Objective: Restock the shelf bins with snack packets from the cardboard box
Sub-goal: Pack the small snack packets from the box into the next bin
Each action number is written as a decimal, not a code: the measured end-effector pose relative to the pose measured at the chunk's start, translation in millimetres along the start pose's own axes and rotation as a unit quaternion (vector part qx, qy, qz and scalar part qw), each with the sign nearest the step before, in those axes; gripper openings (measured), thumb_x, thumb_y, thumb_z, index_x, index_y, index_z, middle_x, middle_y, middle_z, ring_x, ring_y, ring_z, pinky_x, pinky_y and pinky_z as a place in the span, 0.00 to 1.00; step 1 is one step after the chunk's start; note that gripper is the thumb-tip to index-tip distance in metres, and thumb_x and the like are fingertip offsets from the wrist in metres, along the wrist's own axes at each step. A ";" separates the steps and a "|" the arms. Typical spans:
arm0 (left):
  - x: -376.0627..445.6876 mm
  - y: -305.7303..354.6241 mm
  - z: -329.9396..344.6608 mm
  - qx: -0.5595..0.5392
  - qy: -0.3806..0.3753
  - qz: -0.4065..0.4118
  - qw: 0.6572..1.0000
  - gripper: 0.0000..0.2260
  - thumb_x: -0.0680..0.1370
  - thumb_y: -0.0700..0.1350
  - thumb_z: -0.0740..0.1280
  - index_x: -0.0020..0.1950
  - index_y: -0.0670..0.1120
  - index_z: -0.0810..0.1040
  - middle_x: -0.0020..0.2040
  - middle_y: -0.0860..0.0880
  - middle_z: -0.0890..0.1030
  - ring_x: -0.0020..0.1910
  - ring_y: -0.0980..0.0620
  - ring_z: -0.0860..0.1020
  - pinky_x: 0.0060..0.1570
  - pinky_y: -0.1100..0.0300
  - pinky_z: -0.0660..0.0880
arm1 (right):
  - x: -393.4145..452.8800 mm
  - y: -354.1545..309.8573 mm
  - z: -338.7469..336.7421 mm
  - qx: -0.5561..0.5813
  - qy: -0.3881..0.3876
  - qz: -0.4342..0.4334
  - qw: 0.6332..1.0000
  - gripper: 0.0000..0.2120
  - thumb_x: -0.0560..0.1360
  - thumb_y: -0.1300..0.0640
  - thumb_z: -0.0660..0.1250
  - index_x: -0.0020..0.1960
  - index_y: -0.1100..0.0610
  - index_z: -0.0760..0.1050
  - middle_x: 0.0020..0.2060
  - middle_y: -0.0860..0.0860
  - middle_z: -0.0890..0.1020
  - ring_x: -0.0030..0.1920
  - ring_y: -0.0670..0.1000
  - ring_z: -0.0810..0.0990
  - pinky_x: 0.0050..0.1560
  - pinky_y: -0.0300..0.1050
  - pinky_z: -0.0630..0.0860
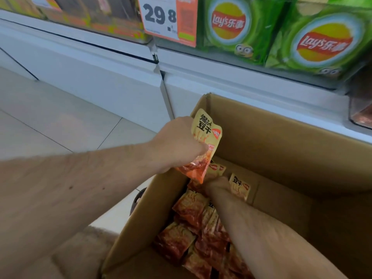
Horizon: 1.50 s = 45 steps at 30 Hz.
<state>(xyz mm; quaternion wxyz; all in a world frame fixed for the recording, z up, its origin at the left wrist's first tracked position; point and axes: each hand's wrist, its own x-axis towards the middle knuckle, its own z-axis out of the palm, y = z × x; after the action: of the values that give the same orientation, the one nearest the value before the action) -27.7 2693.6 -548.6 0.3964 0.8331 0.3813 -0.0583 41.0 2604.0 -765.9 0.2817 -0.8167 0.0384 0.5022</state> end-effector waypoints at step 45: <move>-119.3 108.8 45.6 -0.053 -0.143 0.305 0.940 0.24 0.74 0.44 0.74 0.68 0.52 0.70 0.55 0.57 0.81 0.53 0.59 0.79 0.57 0.54 0.77 | -339.0 24.2 -244.5 -0.205 0.201 -0.388 0.876 0.43 0.62 0.48 0.81 0.71 0.46 0.63 0.61 0.42 0.72 0.59 0.43 0.74 0.57 0.42 0.75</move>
<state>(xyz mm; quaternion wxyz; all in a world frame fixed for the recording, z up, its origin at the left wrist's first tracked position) -28.0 2548.1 -464.9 0.4895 0.8699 0.0510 -0.0332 60.9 2387.1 -408.3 0.2662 -0.8888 -0.3299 0.1742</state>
